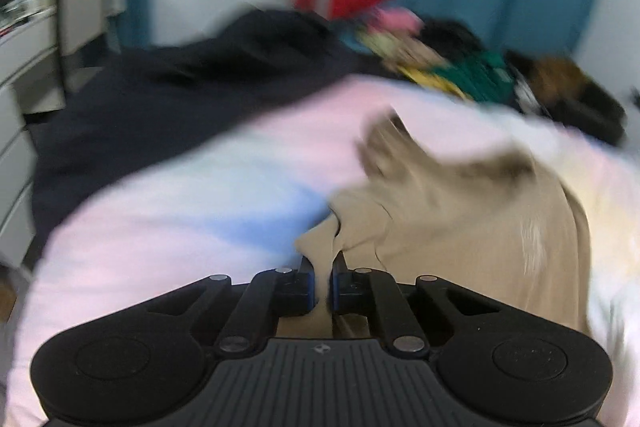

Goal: Fold clothes
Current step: 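Lay the T-shirt flat on the bed with both grippers and release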

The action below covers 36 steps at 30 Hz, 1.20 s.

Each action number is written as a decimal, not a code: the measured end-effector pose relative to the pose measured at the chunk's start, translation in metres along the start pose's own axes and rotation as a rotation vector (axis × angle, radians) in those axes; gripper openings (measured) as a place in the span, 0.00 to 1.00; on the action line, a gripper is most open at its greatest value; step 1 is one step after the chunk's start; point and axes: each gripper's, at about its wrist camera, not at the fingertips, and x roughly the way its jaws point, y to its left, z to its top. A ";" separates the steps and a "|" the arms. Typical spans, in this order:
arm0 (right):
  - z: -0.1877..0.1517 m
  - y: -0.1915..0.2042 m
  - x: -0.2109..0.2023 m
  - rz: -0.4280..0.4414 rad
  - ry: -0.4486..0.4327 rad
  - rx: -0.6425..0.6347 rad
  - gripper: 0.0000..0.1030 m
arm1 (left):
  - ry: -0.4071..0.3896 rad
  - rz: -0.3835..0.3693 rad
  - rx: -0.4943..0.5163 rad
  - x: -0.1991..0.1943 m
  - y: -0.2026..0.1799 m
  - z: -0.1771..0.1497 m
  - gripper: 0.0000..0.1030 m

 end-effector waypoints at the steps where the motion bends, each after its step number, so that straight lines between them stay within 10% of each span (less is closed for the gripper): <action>1: 0.000 0.000 0.000 0.000 0.000 0.000 0.78 | -0.022 0.039 -0.028 -0.003 0.007 0.012 0.08; 10: -0.001 0.002 0.005 -0.009 0.006 -0.027 0.78 | -0.045 0.352 -0.105 0.028 0.041 0.046 0.09; 22: -0.017 0.017 0.009 0.036 0.076 -0.104 0.78 | 0.237 0.080 -0.143 -0.097 0.027 -0.072 0.73; 36: -0.023 0.005 -0.095 0.040 0.064 -0.086 0.78 | 0.649 -0.131 -0.168 -0.185 -0.030 -0.215 0.64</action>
